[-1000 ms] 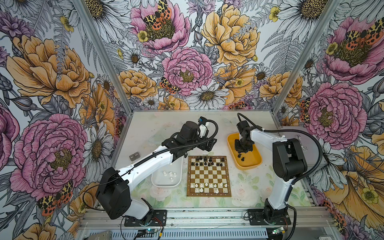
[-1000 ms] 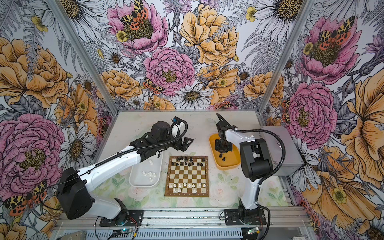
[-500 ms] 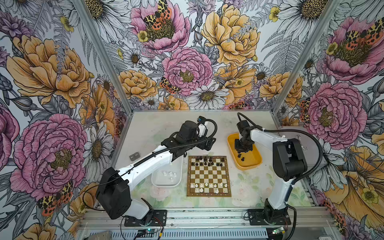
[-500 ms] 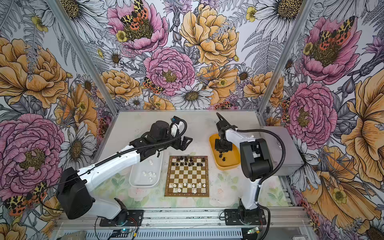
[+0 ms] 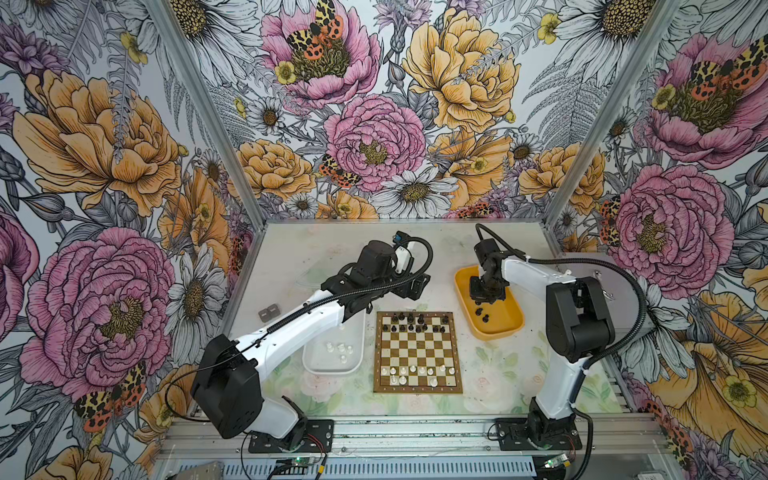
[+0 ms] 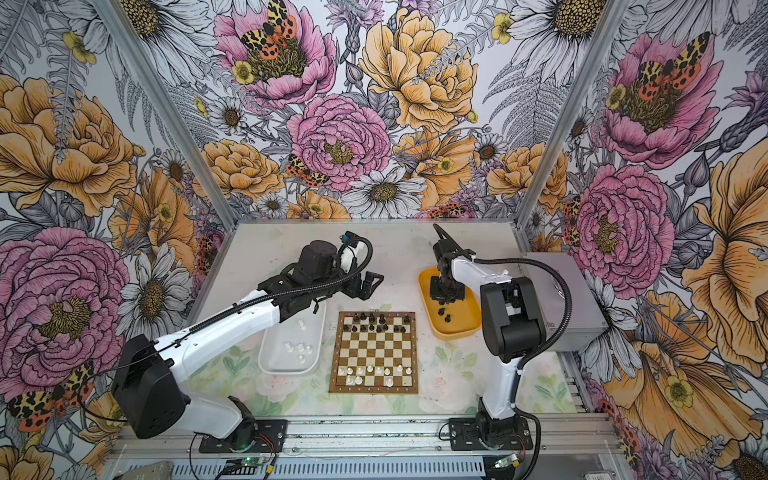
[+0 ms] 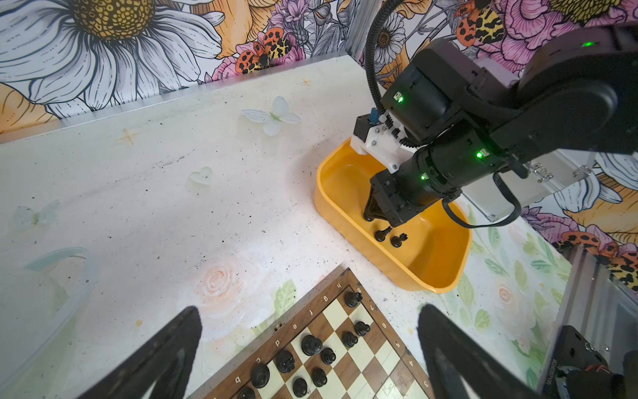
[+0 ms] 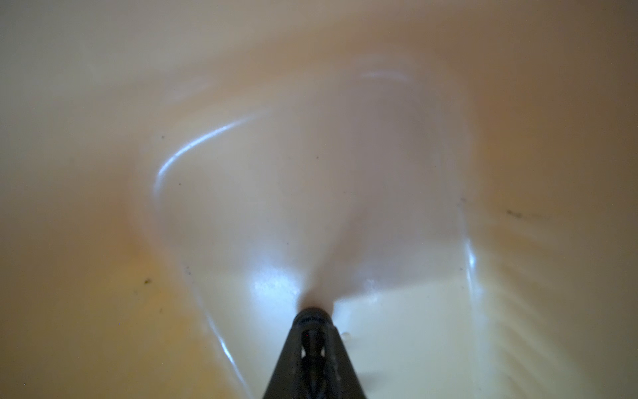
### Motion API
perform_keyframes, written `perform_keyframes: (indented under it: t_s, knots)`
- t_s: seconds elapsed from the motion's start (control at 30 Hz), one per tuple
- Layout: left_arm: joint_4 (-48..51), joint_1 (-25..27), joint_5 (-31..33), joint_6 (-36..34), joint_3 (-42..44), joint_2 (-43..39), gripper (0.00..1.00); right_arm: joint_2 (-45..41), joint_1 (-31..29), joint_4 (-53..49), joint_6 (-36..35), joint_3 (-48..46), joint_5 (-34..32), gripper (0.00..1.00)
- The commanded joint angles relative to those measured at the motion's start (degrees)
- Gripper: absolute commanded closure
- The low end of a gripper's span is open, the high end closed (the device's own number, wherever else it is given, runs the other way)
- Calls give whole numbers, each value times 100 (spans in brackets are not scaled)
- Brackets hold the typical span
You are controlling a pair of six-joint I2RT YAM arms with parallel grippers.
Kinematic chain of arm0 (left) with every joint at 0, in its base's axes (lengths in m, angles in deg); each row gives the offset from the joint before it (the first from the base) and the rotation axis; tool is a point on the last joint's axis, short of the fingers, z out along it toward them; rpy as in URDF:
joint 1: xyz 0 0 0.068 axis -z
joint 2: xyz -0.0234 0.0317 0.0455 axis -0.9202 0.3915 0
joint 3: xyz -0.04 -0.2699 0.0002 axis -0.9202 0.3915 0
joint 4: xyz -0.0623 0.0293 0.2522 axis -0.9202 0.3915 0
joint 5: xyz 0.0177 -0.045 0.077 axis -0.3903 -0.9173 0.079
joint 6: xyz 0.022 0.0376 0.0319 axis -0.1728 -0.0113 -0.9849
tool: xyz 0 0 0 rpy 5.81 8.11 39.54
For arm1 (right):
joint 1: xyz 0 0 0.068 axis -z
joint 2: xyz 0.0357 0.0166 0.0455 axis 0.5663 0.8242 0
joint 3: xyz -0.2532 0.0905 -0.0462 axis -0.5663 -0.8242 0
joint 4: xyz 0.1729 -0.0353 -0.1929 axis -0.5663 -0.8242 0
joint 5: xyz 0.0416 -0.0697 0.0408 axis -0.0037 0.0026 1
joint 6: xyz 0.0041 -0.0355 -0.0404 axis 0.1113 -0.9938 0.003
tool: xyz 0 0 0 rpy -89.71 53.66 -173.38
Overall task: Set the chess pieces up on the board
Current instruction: 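Lower the right gripper onto another black piece in the yellow tray and close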
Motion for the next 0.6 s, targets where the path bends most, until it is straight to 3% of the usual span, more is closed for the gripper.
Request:
perform_keyframes:
  t_s: [0.0,0.57]
  knots:
    - [-1,-37,-34,-102,37,-232,1,-60,12,-26,34,139,-12,90]
    - [-50,-70,84,1,271,-475,1,-153,-42,-171,-19,115,-12,90]
